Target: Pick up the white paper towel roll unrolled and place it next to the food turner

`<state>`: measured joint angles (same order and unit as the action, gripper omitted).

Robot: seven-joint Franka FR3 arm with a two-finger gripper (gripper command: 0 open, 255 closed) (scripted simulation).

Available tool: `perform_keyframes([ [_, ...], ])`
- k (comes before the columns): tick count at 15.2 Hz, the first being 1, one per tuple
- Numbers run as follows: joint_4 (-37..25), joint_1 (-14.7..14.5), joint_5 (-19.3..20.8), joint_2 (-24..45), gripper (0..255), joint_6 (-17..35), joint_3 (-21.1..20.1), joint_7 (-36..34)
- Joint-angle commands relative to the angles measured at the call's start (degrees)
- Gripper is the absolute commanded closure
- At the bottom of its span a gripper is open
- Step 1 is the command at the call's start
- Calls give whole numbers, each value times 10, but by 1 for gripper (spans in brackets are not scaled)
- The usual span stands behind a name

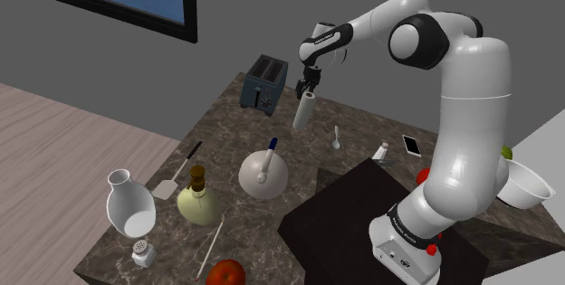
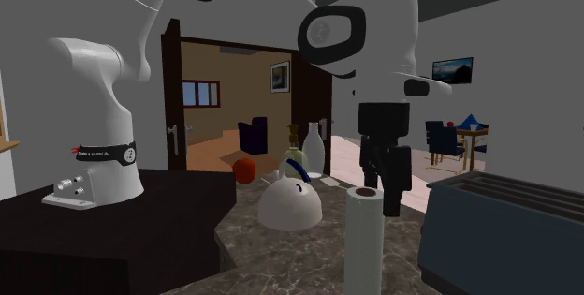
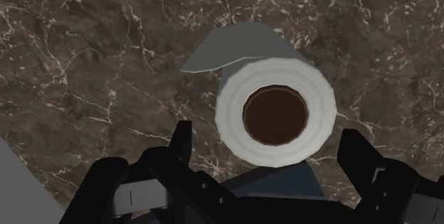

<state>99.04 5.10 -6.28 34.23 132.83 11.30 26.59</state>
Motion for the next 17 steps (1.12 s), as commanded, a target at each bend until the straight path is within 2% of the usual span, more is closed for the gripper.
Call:
perform_keyframes([
  [1,0,0,0,0,0,0,0,0],
  [3,0,0,0,0,0,0,0,0],
  [4,0,0,0,0,255,0,0,0],
  [13,0,0,0,0,255,0,0,0],
  [17,-2,-2,4,-19,255,-21,3,-2],
])
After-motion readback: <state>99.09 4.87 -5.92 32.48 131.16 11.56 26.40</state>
